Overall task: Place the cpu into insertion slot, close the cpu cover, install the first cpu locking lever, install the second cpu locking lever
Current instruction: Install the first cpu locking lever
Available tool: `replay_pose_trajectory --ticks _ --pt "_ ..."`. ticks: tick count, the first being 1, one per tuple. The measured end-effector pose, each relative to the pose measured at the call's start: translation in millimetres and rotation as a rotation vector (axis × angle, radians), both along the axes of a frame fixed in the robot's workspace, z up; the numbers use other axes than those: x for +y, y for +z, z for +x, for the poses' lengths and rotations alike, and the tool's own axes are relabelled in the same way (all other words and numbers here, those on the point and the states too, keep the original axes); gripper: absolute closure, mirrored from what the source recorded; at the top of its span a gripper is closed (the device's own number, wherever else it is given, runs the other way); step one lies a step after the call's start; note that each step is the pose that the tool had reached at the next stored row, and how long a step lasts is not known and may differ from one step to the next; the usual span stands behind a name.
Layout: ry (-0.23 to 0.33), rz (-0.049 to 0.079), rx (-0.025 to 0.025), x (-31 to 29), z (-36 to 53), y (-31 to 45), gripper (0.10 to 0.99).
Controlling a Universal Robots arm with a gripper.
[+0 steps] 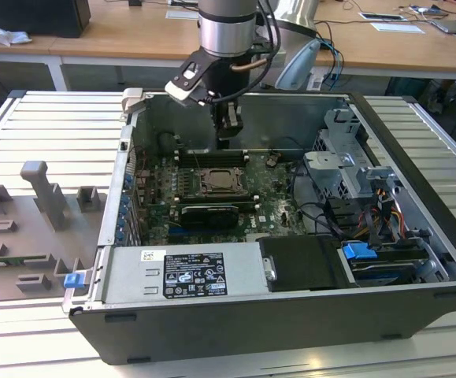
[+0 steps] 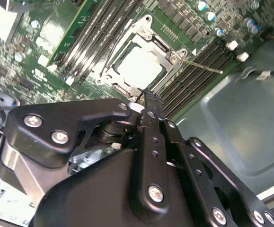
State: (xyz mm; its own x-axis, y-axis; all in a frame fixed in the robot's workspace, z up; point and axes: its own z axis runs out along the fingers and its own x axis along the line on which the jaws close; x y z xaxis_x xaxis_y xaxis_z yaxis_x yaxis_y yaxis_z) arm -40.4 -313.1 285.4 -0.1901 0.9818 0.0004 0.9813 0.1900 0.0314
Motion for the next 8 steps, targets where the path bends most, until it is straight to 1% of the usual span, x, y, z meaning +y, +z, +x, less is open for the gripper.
replay_pose_trajectory --ticks 1,6,8 --pt "0.017 0.000 0.0000 0.0 0.0 0.0 0.980" --pt "0.048 -0.001 0.0000 0.2 -0.2 0.0 0.980" --pt "0.070 -0.001 -0.0001 0.3 -0.2 -0.1 0.980"
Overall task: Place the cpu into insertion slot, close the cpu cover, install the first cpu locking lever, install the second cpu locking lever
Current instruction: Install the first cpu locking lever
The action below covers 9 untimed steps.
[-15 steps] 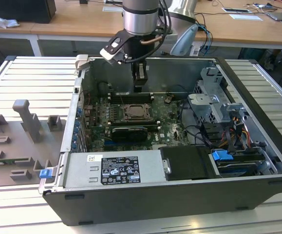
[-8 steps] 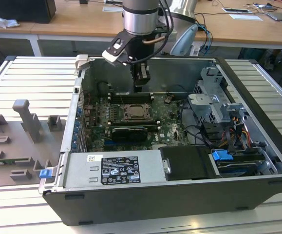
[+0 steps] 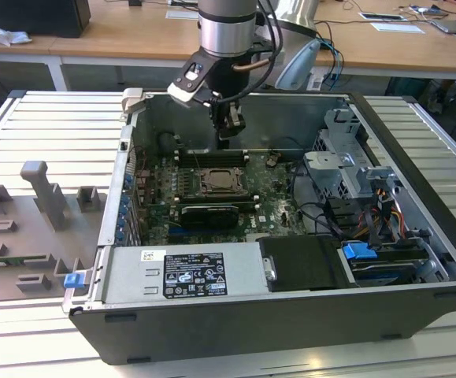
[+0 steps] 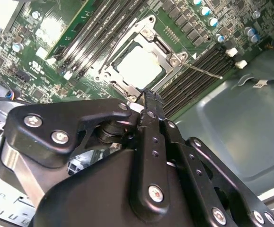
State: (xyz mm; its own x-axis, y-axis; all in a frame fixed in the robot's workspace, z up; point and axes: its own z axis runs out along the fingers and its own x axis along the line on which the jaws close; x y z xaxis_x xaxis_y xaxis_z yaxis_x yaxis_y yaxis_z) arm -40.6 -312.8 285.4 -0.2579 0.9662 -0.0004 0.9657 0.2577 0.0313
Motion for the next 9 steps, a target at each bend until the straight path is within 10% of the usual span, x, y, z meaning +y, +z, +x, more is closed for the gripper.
replay_pose_trajectory --ticks 9 --pt "0.242 0.000 0.0000 0.0 0.0 0.0 0.980"
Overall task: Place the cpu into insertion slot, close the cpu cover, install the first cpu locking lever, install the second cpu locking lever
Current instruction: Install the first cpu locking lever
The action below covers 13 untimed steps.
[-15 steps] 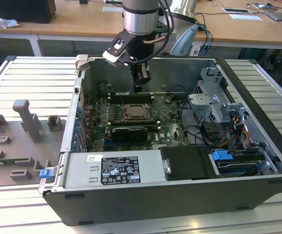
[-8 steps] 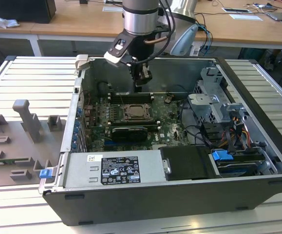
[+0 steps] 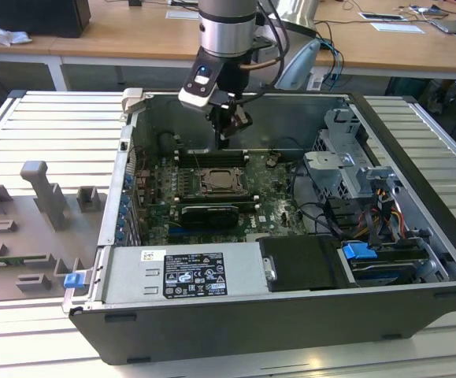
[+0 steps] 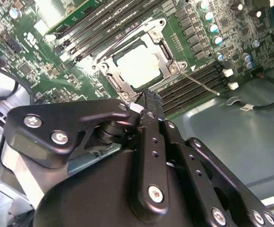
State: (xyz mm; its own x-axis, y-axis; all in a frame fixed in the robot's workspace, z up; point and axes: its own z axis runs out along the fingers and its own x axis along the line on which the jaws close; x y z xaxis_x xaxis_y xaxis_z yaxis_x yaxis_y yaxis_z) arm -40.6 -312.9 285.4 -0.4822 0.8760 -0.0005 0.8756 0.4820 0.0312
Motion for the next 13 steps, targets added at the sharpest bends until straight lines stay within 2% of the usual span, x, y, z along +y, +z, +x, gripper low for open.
replay_pose_trajectory --ticks 7,9,13 --pt "0.093 0.000 0.0000 0.0 0.0 0.0 0.980" --pt "0.146 0.000 0.0000 0.0 0.0 0.0 0.980" --pt "0.207 0.000 0.0000 0.0 0.0 0.0 0.980"
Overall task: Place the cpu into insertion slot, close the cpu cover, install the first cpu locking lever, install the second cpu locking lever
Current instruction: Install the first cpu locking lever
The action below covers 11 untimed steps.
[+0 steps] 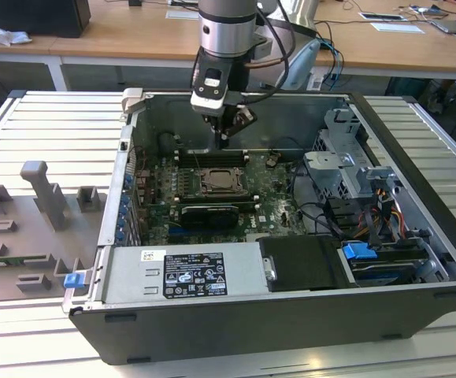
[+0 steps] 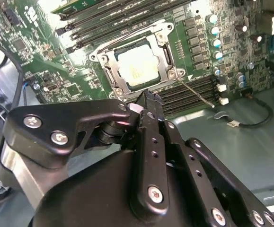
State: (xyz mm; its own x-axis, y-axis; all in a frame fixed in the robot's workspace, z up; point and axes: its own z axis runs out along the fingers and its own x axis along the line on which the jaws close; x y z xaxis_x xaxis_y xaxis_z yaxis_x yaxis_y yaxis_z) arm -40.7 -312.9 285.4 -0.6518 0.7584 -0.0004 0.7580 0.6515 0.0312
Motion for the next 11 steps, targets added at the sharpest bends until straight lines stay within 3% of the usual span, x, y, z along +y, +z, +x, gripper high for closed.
replay_pose_trajectory --ticks 4,6,11 --pt "0.077 0.000 0.0000 0.0 0.0 0.0 0.980" --pt "0.147 0.000 0.0000 0.0 0.0 0.0 0.980" --pt "0.261 0.000 0.0000 0.0 0.0 -0.5 0.980"
